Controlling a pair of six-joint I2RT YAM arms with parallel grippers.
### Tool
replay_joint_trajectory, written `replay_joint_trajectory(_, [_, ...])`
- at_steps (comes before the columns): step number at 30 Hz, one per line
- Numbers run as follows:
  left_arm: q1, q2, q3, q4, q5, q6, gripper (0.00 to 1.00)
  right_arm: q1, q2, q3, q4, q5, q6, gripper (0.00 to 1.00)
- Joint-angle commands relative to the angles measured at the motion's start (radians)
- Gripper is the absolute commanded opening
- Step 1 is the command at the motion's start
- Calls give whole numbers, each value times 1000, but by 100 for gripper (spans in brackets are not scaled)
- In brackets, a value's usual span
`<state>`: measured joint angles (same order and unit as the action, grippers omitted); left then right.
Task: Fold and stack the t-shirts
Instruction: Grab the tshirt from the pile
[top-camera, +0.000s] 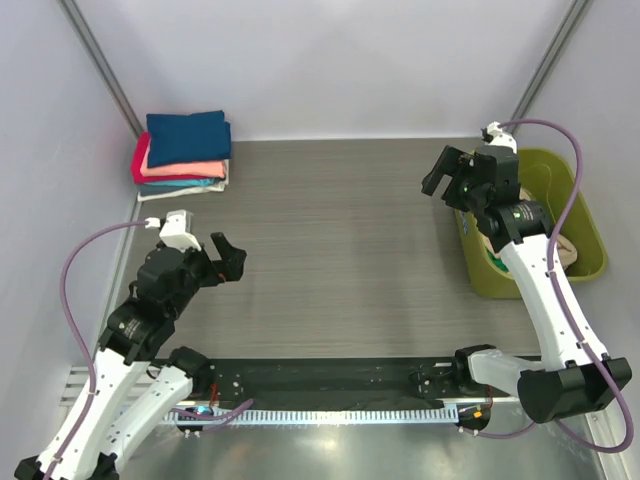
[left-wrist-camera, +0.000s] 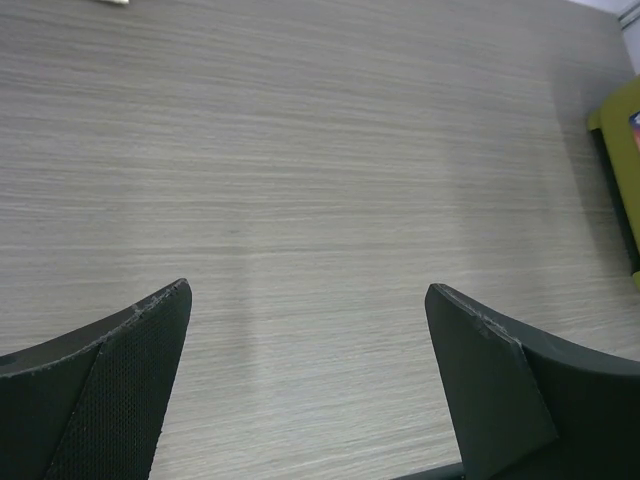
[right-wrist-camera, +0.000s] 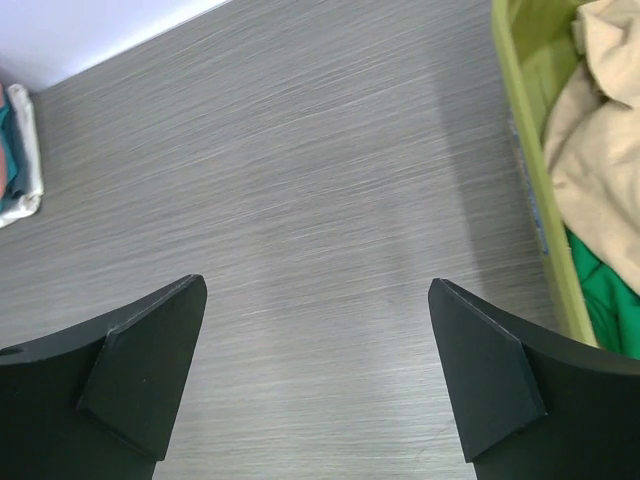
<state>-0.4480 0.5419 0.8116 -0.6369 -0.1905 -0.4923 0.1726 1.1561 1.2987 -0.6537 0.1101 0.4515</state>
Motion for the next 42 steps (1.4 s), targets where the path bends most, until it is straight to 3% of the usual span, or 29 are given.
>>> replay_joint_trajectory(1, [6, 27, 34, 10, 23, -12, 100, -4, -15, 30, 5, 95, 3, 100])
replay_joint_trajectory(5, [6, -26, 32, 8, 136, -2, 100, -42, -10, 65, -1, 148, -8, 100])
replay_joint_trajectory(6, [5, -45, 31, 23, 246, 10, 100, -106, -6, 71, -4, 129, 2, 100])
replay_joint_trajectory(9, [5, -135, -20, 68, 315, 21, 100, -239, 16, 94, -3, 128, 22, 100])
replay_joint_trajectory(11, [5, -158, -63, 68, 249, 15, 100, -303, 43, 103, -4, 164, 46, 100])
replay_joint_trajectory(14, [6, -76, 35, -120, 106, -23, 100, -407, 137, 132, -35, 186, 55, 100])
replay_joint_trajectory(18, [3, -68, 52, -184, -27, -52, 100, -462, 293, 185, -99, 215, 55, 100])
replay_joint_trajectory(20, [5, -120, -39, -92, -15, -5, 100, -482, 364, 201, -112, 259, 65, 100])
replay_joint_trajectory(25, [5, -220, -71, -76, -52, 11, 100, -518, 493, 215, -106, 280, 79, 100])
replay_joint_trajectory(36, [3, -181, -65, -86, -1, 17, 99, -565, 792, 336, -60, 336, 87, 100])
replay_joint_trajectory(39, [3, -175, -65, -84, -6, 15, 99, -579, 823, 324, -18, 289, 99, 88])
replay_joint_trajectory(42, [3, -171, -66, -84, -6, 17, 99, -579, 818, 294, 32, 238, 101, 50])
